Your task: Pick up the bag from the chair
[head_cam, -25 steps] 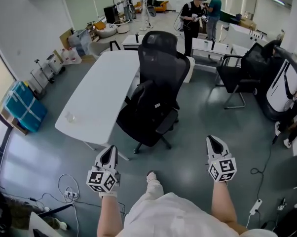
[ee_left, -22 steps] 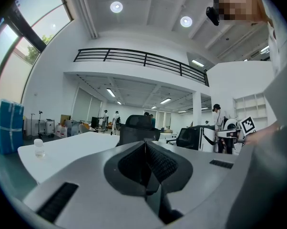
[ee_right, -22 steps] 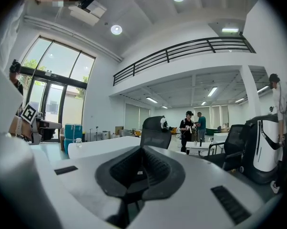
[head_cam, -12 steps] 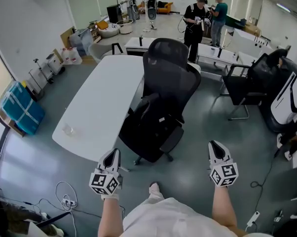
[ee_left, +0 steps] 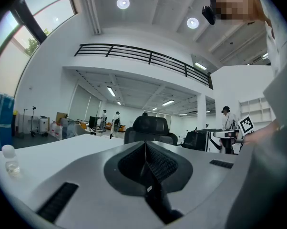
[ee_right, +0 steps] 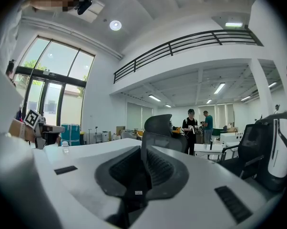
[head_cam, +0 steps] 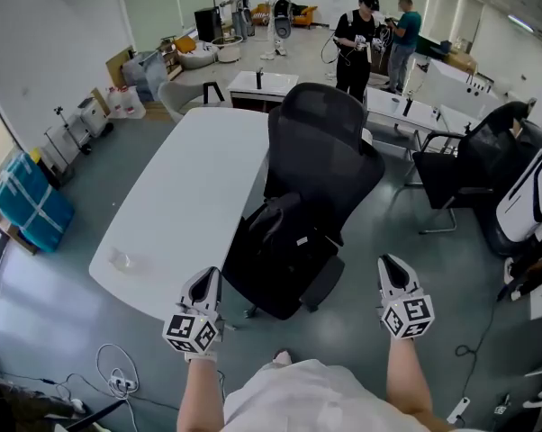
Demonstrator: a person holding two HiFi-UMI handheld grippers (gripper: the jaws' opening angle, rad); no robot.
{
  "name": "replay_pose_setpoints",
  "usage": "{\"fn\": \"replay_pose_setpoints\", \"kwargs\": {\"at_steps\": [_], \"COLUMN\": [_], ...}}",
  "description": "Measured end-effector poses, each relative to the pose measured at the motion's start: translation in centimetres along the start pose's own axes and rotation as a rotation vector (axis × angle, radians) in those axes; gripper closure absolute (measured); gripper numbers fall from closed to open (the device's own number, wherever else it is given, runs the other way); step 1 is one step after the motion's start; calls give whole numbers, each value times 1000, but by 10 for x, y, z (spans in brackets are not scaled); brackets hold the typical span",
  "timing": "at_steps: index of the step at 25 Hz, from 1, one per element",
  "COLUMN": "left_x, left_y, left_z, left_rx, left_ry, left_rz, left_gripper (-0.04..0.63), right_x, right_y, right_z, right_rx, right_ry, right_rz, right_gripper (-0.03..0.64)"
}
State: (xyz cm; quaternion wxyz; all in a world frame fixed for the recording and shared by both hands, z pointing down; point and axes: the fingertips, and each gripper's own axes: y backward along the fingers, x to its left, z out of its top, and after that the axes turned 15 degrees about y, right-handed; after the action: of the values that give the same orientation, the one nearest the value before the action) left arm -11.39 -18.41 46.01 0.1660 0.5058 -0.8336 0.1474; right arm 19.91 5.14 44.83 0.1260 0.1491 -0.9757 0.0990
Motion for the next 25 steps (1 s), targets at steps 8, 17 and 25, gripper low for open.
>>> {"fn": "replay_pose_setpoints", "kwargs": {"at_steps": [8,17,25], "left_x": [16,40,35], "left_y": [-26,-56,-104], "left_z": [-5,-21,-31], "left_rx": [5,-11,-71], "left_ry": [9,57,117], "left_rz": [11,139,247], "left_gripper": [569,569,569], "right_x": [7,16,37], "right_y": [-58,-155,-239], "right_z": [2,-19,-32], "right_rx": [11,32,16], "right_ry": [46,130,305], "right_rz": [106,346,639], "right_gripper": [532,511,465]}}
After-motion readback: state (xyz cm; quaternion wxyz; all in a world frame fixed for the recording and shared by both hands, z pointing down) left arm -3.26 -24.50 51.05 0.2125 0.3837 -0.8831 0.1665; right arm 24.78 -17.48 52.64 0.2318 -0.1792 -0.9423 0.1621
